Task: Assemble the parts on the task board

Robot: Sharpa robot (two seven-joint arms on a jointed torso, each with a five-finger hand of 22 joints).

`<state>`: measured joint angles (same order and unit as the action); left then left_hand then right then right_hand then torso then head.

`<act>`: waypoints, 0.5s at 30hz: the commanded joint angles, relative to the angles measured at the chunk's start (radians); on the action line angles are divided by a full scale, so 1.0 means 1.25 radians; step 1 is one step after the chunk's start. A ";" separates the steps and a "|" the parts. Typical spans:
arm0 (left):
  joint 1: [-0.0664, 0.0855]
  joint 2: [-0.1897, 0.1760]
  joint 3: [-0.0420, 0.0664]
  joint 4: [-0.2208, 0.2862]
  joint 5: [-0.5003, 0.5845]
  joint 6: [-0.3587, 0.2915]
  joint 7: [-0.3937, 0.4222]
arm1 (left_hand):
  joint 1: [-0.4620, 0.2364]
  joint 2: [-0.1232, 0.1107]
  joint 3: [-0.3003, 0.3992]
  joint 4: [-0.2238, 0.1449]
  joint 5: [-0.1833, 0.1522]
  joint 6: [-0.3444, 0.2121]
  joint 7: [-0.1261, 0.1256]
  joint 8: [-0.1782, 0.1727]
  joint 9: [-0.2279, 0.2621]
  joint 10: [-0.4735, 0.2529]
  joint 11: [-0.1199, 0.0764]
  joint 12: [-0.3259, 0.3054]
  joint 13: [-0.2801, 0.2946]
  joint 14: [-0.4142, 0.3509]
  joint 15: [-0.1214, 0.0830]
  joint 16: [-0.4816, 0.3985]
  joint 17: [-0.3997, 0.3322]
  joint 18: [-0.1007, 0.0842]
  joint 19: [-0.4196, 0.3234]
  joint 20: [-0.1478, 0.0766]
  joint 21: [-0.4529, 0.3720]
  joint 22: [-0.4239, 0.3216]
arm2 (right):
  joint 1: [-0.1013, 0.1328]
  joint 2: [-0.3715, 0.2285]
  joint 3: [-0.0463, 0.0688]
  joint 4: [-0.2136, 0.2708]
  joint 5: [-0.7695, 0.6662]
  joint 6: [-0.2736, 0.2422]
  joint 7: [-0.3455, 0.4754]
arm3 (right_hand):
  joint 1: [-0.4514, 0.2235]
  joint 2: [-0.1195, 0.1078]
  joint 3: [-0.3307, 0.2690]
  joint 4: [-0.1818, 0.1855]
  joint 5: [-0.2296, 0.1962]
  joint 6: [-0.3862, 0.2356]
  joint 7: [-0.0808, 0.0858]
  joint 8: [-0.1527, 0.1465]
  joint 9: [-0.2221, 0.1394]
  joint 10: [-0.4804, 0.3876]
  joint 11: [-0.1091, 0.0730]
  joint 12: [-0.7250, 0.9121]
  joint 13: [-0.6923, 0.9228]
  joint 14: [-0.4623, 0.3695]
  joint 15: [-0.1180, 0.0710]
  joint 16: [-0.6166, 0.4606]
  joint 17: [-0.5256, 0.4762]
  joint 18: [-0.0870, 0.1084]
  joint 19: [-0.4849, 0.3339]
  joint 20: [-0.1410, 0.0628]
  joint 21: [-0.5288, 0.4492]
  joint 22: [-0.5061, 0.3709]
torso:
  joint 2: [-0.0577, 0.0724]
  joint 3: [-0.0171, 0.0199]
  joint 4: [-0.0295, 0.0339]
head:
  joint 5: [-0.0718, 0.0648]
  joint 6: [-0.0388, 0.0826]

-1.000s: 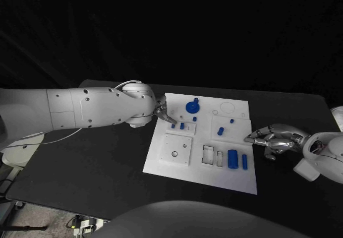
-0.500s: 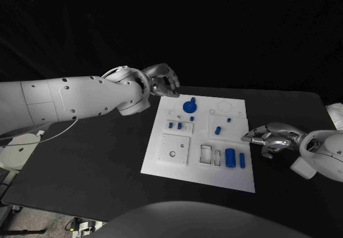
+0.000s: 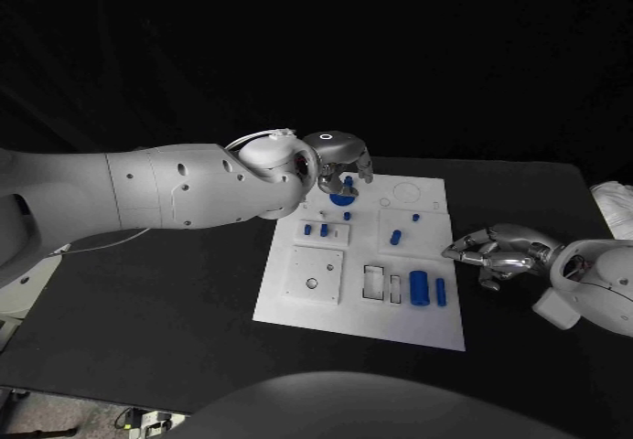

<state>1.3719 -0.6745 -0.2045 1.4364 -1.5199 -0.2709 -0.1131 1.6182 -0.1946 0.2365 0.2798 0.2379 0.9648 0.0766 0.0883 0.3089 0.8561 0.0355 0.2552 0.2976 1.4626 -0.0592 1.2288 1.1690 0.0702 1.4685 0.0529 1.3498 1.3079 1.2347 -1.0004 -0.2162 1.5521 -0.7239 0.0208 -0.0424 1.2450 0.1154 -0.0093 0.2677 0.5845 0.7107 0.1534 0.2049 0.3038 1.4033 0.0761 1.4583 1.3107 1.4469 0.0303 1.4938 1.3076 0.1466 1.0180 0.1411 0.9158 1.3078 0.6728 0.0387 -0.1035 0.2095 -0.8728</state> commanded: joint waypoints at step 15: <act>-0.028 0.035 0.006 -0.033 -0.193 0.116 -0.015 | -0.040 -0.032 0.015 0.004 -0.037 0.056 -0.022 0.009 -0.020 0.066 -0.016 0.026 -0.017 -0.007 -0.008 0.001 -0.021 -0.012 0.012 -0.008 -0.023 0.151 | -0.001 -0.003 -0.001 0.008 -0.007 -0.011 0.024 | 0.005 -0.005 0.004 0.002 0.005 0.002 0.003 -0.004 0.000 -0.007 0.000 -0.002 0.118 -0.004 0.000 -0.004 0.130 0.002 0.000 0.001 0.002 0.042 | 0.017 0.0029 -0.0062 | -0.001 0.000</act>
<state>1.3368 -0.6317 -0.1988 1.3956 -1.7044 -0.1613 -0.1225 1.5758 -0.2349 0.2586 0.2851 0.1964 1.0292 0.0481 0.0961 0.2844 0.9329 0.0159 0.2848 0.2757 1.4563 -0.0652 1.2314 1.1445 0.0704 1.4649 0.0495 1.3244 1.3078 1.2369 -1.0062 -0.2145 1.5636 -0.7230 0.0067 -0.0162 1.2450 0.1154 -0.0093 0.2677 0.5845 0.7141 0.1501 0.2039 0.3052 1.4033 0.0761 1.4584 1.3098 1.4469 0.0303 1.4938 1.3075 0.1466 1.0180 0.1412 0.9158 1.3080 0.6917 0.0417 -0.1090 0.2062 -0.8728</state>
